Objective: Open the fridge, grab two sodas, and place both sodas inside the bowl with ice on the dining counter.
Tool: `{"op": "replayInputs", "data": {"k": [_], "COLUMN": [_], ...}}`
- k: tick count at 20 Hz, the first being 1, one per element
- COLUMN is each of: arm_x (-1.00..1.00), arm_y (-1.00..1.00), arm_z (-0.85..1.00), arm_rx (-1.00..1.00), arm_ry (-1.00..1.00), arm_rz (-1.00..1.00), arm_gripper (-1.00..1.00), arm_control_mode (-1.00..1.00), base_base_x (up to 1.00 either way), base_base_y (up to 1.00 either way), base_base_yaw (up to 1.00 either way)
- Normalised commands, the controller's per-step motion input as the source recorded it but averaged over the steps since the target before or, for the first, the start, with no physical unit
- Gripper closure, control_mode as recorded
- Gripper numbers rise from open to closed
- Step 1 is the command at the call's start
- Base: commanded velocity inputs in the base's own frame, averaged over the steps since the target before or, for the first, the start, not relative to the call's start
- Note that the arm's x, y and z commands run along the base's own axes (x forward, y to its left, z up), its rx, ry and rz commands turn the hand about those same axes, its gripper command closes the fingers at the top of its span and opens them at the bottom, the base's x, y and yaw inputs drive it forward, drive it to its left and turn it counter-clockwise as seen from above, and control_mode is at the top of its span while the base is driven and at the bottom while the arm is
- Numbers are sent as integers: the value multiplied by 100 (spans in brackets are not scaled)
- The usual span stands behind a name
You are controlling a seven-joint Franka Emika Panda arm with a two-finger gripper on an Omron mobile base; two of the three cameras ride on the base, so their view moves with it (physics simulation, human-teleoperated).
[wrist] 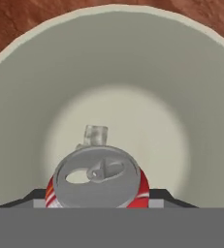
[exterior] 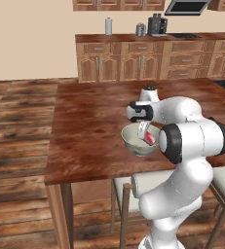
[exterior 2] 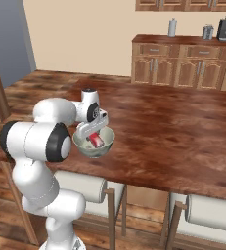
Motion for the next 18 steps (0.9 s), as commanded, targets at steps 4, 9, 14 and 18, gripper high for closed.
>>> {"op": "replayInputs", "data": {"k": [4,9,14,18], "arm_x": [19,13,10,4], "arm_y": [2,2,5,7], "arm_z": [-24,-21,-19,-16], "arm_rx": [0,0,0,0], "arm_ry": [7,8,7,5], "arm_rz": [7,8,7,6], "arm_gripper": [100,100,100,-100], "arm_control_mode": [-100,-100,-100,-100], "base_base_x": [0,0,0,0], "base_base_y": [0,0,0,0], "base_base_yaw": [0,0,0,0]}}
